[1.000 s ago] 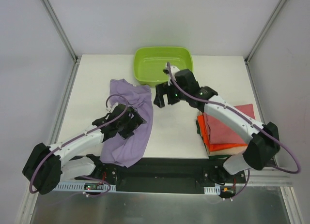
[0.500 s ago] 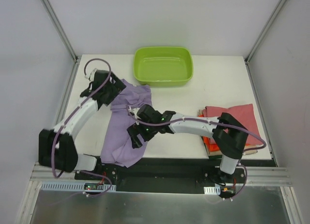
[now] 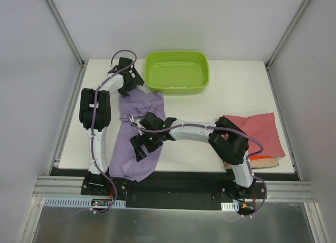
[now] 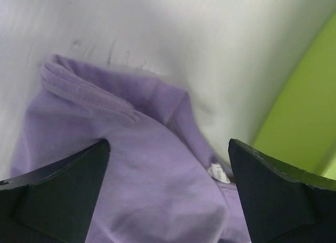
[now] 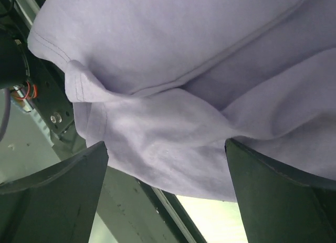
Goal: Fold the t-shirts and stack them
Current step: Rotate the tshirt 120 degrees
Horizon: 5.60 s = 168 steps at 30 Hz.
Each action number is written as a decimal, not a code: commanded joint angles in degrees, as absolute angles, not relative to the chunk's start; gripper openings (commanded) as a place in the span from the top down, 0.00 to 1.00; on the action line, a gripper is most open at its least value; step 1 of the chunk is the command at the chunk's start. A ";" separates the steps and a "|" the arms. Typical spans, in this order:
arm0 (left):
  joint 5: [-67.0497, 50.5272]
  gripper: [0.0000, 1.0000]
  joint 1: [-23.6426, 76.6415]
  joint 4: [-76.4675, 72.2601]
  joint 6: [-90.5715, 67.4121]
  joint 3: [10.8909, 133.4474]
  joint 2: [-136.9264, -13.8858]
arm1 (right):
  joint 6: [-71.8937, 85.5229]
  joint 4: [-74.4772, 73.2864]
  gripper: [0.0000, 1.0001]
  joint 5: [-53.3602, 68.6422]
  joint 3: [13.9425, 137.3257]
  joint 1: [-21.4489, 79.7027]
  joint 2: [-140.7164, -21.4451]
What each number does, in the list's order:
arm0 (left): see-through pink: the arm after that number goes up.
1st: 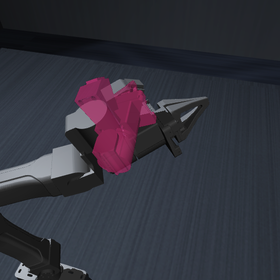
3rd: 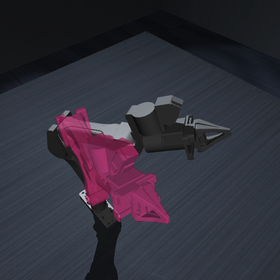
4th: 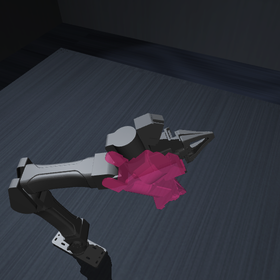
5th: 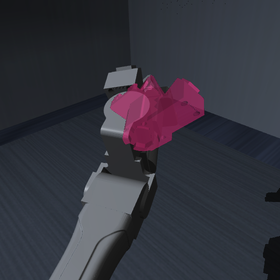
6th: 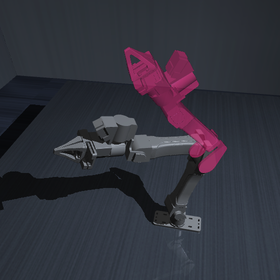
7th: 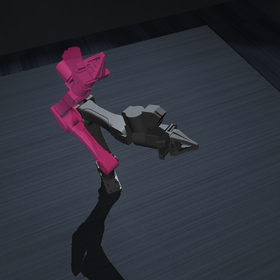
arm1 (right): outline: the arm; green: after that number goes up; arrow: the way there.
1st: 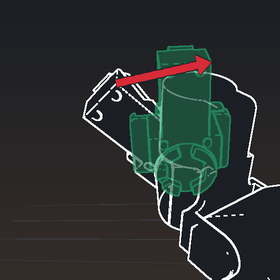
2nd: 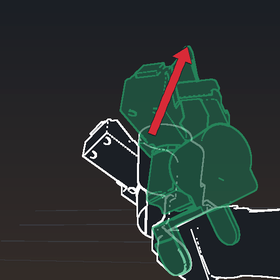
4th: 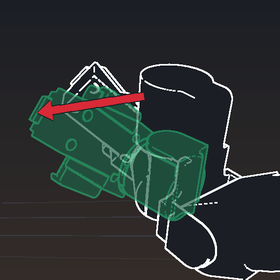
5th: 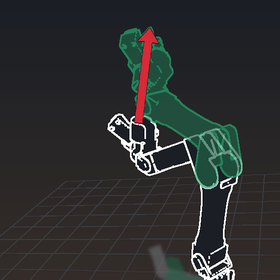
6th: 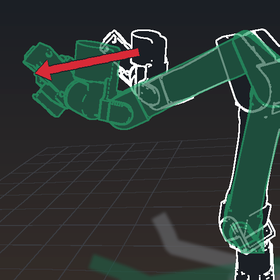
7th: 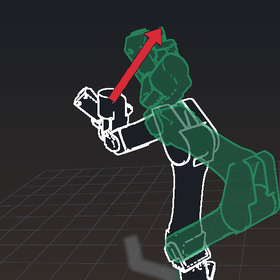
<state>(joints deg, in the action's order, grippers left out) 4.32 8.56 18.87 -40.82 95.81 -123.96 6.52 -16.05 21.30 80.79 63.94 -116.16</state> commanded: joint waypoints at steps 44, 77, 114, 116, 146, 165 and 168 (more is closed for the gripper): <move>0.28 0.01 -8.78 30.14 -38.50 106.96 -131.66 | -9.93 -33.05 0.04 0.53 71.63 56.41 -96.86; 1.58 0.01 -8.97 25.14 -35.95 99.40 -115.76 | -8.01 -25.76 0.04 22.96 74.90 66.99 -97.67; -3.50 0.01 4.84 19.87 -44.54 125.34 -146.60 | -6.16 -20.39 0.04 23.56 52.21 46.32 -94.92; -8.24 0.01 3.87 16.28 -47.36 123.41 -146.95 | -5.80 -20.13 0.04 23.55 51.24 46.23 -94.83; -12.40 0.01 5.10 4.92 -36.05 114.01 -128.61 | -3.26 -20.92 0.04 19.79 53.96 48.16 -85.97; -13.26 0.01 1.50 9.05 -36.47 73.05 -104.32 | -4.40 -21.36 0.04 16.17 55.29 54.40 -90.53; -16.16 0.01 -2.27 9.67 -37.79 68.75 -105.91 | -2.38 -20.39 0.04 16.61 52.74 54.32 -87.38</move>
